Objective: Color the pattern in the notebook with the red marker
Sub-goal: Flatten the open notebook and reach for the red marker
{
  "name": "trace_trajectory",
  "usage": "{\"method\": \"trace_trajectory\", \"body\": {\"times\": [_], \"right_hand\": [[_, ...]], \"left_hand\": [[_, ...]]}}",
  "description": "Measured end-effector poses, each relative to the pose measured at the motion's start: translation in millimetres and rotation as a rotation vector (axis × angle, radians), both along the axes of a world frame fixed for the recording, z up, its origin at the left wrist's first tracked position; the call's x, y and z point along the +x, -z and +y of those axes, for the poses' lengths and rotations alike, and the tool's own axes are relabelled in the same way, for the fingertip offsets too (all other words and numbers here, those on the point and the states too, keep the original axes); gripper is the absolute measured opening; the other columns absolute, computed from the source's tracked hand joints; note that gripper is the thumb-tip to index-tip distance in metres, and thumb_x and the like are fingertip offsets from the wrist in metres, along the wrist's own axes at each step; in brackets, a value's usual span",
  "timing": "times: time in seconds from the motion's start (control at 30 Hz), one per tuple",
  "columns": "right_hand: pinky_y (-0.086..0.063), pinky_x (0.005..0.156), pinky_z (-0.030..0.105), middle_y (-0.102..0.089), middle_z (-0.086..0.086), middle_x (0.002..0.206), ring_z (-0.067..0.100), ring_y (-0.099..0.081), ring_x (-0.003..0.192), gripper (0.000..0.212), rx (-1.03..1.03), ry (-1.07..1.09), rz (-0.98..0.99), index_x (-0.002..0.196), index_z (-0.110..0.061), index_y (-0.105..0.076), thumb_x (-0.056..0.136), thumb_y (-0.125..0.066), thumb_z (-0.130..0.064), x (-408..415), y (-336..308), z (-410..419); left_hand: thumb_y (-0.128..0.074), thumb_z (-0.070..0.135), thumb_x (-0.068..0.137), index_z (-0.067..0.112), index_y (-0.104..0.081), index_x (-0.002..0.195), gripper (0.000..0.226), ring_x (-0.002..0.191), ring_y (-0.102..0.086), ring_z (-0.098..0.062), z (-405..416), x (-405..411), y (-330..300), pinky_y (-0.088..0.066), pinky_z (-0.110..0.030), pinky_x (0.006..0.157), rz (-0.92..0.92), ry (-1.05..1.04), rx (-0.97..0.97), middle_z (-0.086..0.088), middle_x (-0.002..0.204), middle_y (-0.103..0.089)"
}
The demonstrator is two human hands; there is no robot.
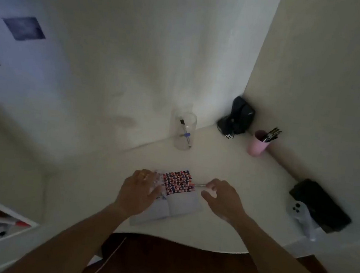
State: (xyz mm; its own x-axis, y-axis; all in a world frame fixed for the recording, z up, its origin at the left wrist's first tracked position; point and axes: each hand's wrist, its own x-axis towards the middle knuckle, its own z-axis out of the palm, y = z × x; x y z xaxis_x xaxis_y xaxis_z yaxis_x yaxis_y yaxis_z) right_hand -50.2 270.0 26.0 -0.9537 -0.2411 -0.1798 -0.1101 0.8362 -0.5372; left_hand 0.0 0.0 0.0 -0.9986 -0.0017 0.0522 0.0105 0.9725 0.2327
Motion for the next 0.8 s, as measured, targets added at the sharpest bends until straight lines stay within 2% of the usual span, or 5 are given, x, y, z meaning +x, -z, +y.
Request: {"method": "trace_trajectory", "body": {"times": [0.23, 0.33, 0.47, 0.6, 0.8], "right_hand": [[-0.045, 0.1, 0.037, -0.061, 0.004, 0.129, 0.023, -0.057, 0.119, 0.035, -0.035, -0.026, 0.069, 0.12, -0.023, -0.062, 0.092, -0.061, -0.043, -22.1, 100.8, -11.0], [-0.045, 0.1, 0.038, -0.057, 0.002, 0.133, 0.024, -0.055, 0.121, 0.039, -0.009, -0.014, 0.129, 0.124, -0.025, -0.061, 0.092, -0.058, -0.048, -20.1, 142.7, -12.7], [-0.048, 0.09, 0.036, -0.06, 0.003, 0.118, 0.025, -0.053, 0.109, 0.035, 0.074, -0.031, 0.307, 0.117, -0.024, -0.065, 0.091, -0.058, -0.045, -9.3, 192.3, -10.8], [-0.049, 0.086, 0.038, -0.062, 0.004, 0.111, 0.025, -0.054, 0.101, 0.035, 0.102, -0.007, 0.449, 0.11, -0.022, -0.067, 0.087, -0.056, -0.046, -5.1, 212.8, -11.0], [-0.046, 0.084, 0.038, -0.061, 0.006, 0.111, 0.027, -0.053, 0.102, 0.037, 0.139, -0.016, 0.562, 0.111, -0.02, -0.064, 0.09, -0.048, -0.046, 7.2, 216.7, -12.2]], "left_hand": [[-0.043, 0.051, 0.095, 0.019, -0.063, 0.127, 0.05, 0.123, -0.062, -0.033, 16.4, -33.3, 91.2, -0.053, -0.047, 0.099, 0.095, -0.059, 0.025, -0.012, 0.131, -0.067], [-0.046, 0.052, 0.097, 0.022, -0.058, 0.131, 0.047, 0.126, -0.059, -0.032, 28.4, -30.8, 127.0, -0.052, -0.047, 0.1, 0.173, -0.083, 0.018, -0.011, 0.133, -0.064], [-0.052, 0.062, 0.087, 0.015, -0.052, 0.139, 0.07, 0.132, -0.053, -0.03, 44.9, -13.0, 164.8, -0.043, -0.046, 0.107, 0.184, -0.135, -0.028, -0.01, 0.14, -0.057], [-0.05, 0.068, 0.084, 0.008, -0.051, 0.142, 0.083, 0.134, -0.052, -0.031, 48.7, -6.3, 181.4, -0.039, -0.046, 0.113, 0.216, -0.174, -0.062, -0.013, 0.145, -0.056], [-0.044, 0.068, 0.085, 0.007, -0.057, 0.136, 0.081, 0.129, -0.057, -0.032, 54.7, 1.5, 184.8, -0.044, -0.047, 0.108, 0.293, -0.191, -0.06, -0.013, 0.14, -0.061]]}}
